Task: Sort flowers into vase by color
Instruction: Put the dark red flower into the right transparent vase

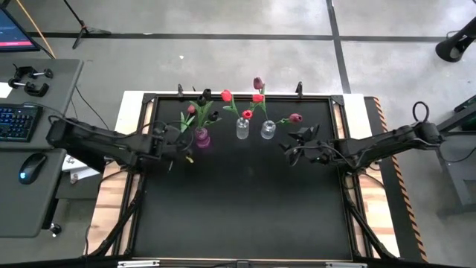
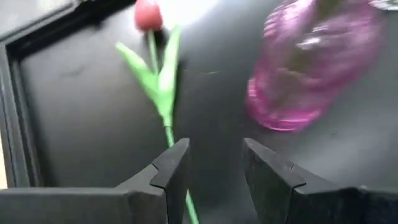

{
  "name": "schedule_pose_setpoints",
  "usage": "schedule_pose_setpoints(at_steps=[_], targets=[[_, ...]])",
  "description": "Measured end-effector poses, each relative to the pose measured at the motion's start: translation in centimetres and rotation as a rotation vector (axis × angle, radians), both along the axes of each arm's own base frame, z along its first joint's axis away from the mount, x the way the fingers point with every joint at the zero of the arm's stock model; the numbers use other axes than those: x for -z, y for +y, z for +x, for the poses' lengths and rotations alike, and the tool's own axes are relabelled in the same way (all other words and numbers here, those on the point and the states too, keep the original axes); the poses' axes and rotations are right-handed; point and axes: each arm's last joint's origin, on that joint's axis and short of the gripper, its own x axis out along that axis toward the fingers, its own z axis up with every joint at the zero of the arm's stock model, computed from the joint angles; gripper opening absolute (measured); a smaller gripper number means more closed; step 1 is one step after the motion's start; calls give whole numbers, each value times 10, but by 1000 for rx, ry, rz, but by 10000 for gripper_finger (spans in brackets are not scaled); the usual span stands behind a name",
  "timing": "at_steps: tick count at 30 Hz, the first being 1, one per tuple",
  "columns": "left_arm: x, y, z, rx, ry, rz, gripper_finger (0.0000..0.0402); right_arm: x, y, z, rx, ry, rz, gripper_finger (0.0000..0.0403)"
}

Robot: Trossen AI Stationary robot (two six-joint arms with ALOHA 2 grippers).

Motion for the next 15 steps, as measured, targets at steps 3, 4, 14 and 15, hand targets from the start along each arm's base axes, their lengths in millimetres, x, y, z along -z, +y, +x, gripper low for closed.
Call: schedule_pose_setpoints(at_steps=[3,4,14,15], targets=[[7,10,0,-59,43,-9,133,3,0,4,7,-7,-4,286],[8,13,1,-74,52,-8,133,4,0,6,7,-7,-5,286],[35,30,14,-124,194,-47,133,28,2,24,32,37,26,286],[38,31,16,-120,204,-60,133,31,2,25,40,41,36,286]])
